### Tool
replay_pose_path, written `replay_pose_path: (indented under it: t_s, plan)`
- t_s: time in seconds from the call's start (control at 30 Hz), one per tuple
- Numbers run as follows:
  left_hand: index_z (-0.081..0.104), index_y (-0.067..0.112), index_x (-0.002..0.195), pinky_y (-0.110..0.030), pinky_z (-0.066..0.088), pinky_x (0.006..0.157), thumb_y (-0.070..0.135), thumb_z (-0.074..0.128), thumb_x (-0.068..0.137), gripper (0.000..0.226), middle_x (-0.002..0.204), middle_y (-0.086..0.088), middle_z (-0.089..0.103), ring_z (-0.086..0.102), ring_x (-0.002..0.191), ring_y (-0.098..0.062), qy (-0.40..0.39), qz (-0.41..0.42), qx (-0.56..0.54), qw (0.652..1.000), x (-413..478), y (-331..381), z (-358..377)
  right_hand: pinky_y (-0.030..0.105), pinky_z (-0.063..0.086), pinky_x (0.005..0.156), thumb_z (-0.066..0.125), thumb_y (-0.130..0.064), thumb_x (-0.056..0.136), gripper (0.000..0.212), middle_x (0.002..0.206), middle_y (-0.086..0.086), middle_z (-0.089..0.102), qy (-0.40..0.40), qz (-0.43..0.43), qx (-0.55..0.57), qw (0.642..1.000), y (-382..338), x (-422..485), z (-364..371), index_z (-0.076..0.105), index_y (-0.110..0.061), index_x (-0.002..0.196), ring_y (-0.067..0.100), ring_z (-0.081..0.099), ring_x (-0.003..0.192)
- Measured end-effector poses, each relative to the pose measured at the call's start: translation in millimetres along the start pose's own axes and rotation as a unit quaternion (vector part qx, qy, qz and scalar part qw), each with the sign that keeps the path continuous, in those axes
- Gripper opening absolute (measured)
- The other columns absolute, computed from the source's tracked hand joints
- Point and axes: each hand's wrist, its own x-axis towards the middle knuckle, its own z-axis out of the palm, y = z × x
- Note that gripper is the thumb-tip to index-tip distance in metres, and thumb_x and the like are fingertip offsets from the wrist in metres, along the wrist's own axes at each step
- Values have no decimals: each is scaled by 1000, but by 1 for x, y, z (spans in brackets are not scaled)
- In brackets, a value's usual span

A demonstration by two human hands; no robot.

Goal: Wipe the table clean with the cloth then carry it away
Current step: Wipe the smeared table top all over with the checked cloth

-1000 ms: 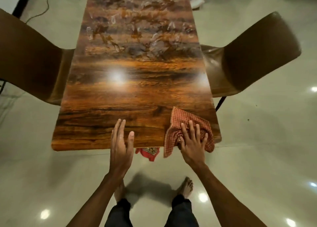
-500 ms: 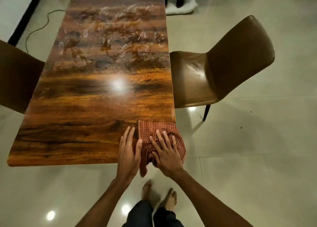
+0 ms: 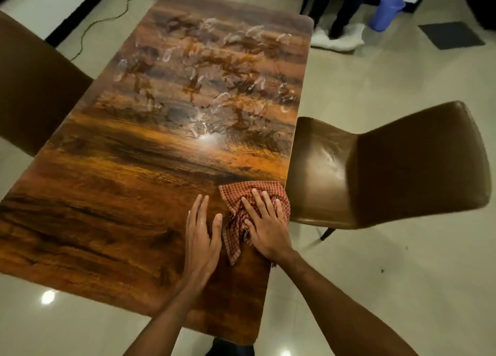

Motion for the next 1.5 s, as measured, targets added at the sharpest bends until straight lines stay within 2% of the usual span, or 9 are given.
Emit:
replay_pose_path:
  t_s: [0.2, 0.37, 0.5, 0.6, 0.7, 0.87, 1.07, 1.3, 1.5]
  plan:
    - [29, 29, 157, -52, 26, 123, 54, 32, 103, 59, 166, 10, 21, 19, 154, -10, 41, -39, -5, 998, 52, 19, 18, 55, -4, 128, 23, -49, 109, 64, 174, 2, -12, -9, 27, -15, 999, 20, 89, -30, -2, -34, 166, 28, -14, 160]
    - [32, 29, 156, -53, 28, 122, 55, 32, 103, 59, 165, 12, 24, 22, 153, -11, 92, -68, -26, 993, 74, 37, 34, 56, 1, 128, 21, -55, 109, 64, 174, -1, -11, -32, -82, -50, 995, 61, 116, -49, 0, -36, 166, 25, -11, 160]
    - [31, 33, 156, -54, 28, 122, 62, 30, 101, 61, 165, 12, 25, 22, 153, -11, 122, -87, -34, 988, 85, 47, 60, 59, -5, 127, 22, -51, 110, 64, 174, 5, -12, -34, 33, -26, 999, 89, 183, -77, -2, -33, 166, 31, -12, 160]
    - [32, 35, 154, -54, 29, 121, 63, 29, 101, 60, 163, 11, 27, 24, 151, -11, 157, -114, -30, 980, 90, 67, 87, 60, -3, 127, 13, -55, 108, 64, 174, 5, -11, -38, -103, -51, 993, 89, 175, -70, -1, -32, 166, 31, -12, 160]
    - [35, 29, 154, -55, 33, 119, 58, 33, 102, 61, 163, 7, 30, 28, 151, -15, 186, -120, -17, 975, 94, 91, 116, 56, 1, 128, 12, -59, 107, 63, 175, -1, -8, -50, -246, -70, 966, 137, 185, -80, 2, -36, 166, 25, -10, 161]
    - [35, 20, 155, -53, 28, 121, 49, 37, 101, 61, 164, 2, 30, 26, 152, -16, 232, -138, 28, 962, 94, 140, 168, 57, 0, 128, 20, -52, 108, 64, 175, 5, -6, -36, -189, -68, 979, 200, 258, -113, 4, -32, 166, 31, -5, 161]
    - [36, 12, 155, -56, 31, 119, 47, 38, 101, 64, 163, -5, 31, 28, 152, -21, 282, -184, 27, 941, 102, 191, 207, 55, -4, 128, 17, -57, 108, 63, 175, 3, -6, -86, -377, -90, 918, 207, 233, -113, 5, -34, 166, 30, -5, 161]
    - [34, 15, 156, -53, 27, 123, 50, 35, 103, 63, 164, -3, 30, 26, 152, -20, 330, -193, 31, 923, 108, 189, 220, 59, -7, 126, 19, -56, 109, 63, 175, 4, -10, -99, -281, -97, 950, 253, 298, -147, 2, -35, 166, 34, -10, 160]
    - [33, 14, 157, -52, 24, 124, 42, 40, 105, 59, 165, -4, 28, 24, 153, -21, 356, -230, 55, 904, 120, 185, 232, 62, -10, 123, 23, -53, 109, 63, 174, 2, -15, -139, -405, -116, 896, 215, 280, -127, 1, -37, 165, 33, -13, 159]
